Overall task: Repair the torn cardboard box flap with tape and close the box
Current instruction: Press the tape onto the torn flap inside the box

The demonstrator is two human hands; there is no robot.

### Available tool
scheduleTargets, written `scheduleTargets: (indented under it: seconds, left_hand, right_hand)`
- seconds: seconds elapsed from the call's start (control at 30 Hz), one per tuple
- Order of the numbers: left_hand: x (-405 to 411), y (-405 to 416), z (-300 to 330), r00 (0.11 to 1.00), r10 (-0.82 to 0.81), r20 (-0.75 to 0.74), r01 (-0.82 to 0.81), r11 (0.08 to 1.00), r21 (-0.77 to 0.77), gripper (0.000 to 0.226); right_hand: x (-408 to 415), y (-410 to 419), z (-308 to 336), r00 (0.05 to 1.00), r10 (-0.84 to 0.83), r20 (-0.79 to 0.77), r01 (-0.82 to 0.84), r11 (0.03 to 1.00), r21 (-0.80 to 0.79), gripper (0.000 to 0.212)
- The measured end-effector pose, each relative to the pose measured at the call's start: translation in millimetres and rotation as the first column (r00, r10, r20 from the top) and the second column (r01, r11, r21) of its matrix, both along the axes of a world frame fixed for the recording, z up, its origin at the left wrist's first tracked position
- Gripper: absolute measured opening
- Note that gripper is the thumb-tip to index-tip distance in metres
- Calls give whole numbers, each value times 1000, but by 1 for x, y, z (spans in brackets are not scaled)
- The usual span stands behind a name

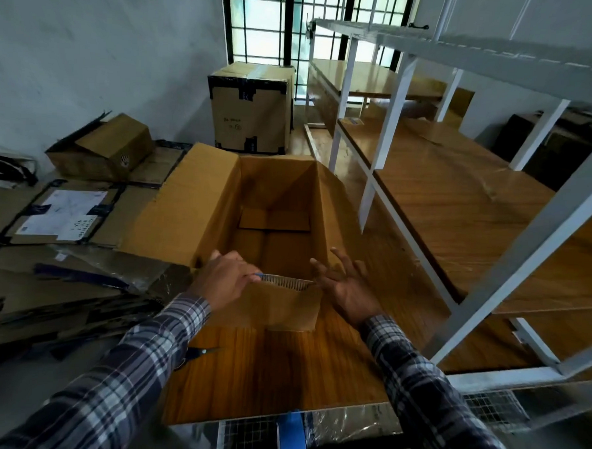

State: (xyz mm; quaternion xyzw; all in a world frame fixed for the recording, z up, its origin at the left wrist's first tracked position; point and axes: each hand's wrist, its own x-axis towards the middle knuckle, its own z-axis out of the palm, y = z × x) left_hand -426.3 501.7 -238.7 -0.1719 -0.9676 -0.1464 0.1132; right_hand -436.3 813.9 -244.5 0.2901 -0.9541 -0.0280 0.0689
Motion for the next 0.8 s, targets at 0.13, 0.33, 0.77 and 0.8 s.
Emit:
scheduleTargets:
  seconds: [0.13,0.33,0.77,0.8]
  left_hand:
    - [2,12,9,1000,0,14,1,998,-61,24]
    - [13,71,17,998,-13,-60,0,977,-214,19]
    - [3,59,14,998,-53,-43,43,978,-206,18]
    - [5,55,12,998,-41,-44,32,984,-177,20]
  right_hand:
    - [2,-6,2,999,-37,-40,38,999,21,40]
    - [14,-47,0,993,-16,-120,-2,989,-151,26]
    - [-2,-42,5,997,13,-79,-26,987,-159,25]
    - [-2,-39,2,997,2,-77,-12,990,-141,26]
